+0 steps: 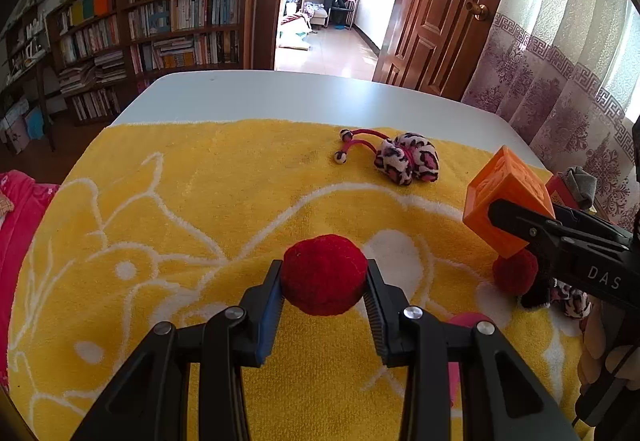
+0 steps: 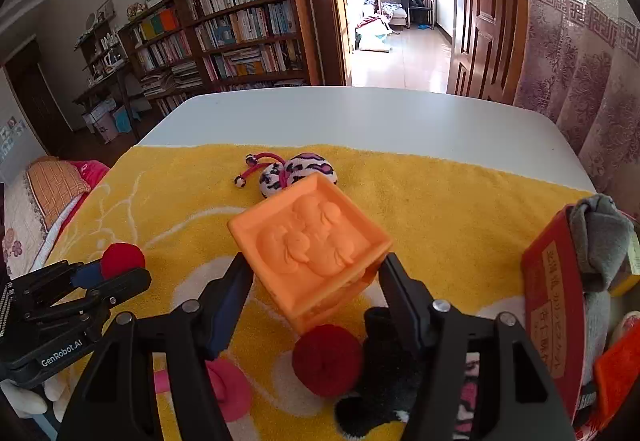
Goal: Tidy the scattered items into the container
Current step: 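Grasp the red pompom ball with the left tool while the right tool grasps the black sock, then carry the red pompom and orange block into the red tin and release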
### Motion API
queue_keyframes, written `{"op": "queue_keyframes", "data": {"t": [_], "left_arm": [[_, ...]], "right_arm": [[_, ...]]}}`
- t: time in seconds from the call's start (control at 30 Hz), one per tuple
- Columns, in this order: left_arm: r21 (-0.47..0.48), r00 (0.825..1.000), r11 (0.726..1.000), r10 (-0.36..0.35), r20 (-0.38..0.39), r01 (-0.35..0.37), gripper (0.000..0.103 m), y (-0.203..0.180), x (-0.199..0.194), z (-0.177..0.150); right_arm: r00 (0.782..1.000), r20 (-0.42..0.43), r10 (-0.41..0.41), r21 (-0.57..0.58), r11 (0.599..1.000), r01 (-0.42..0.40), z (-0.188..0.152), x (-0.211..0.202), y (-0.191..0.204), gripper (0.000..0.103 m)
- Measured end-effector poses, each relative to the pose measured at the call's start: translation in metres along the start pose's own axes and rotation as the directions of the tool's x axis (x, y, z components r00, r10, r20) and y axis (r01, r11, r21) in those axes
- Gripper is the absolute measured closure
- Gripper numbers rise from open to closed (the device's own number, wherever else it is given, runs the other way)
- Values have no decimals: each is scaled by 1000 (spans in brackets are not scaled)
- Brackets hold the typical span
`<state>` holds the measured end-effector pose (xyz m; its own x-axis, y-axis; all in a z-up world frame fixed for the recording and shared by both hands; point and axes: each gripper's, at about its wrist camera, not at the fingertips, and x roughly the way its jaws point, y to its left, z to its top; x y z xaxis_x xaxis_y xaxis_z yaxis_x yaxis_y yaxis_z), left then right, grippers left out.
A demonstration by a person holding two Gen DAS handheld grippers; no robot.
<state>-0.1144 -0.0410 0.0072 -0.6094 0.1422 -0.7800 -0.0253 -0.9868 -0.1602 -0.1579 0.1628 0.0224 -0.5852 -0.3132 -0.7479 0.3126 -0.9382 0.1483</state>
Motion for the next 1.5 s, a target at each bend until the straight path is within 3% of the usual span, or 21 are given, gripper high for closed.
{"op": "queue_keyframes", "data": {"t": [0.3,0.47,1.1,1.5], "left_arm": [[68,996,995,62,64,-67,63,-20,-10,-4],[93,995,993,63,78,-70,63,-29,-13,-6],[159,994,986,22,104,-39,63,-57,-27,-11],[209,996,978,-25,89,6,63,-90,-38,-12]], "right_arm": [[991,133,-10,97,995,-3,-18,-56,-4,34],[984,178,-16,131,991,-7,-22,-78,-9,34],[963,224,-147,246,965,90,-60,-136,-63,34],[925,224,-307,400,895,199,-72,-185,-146,33]]}}
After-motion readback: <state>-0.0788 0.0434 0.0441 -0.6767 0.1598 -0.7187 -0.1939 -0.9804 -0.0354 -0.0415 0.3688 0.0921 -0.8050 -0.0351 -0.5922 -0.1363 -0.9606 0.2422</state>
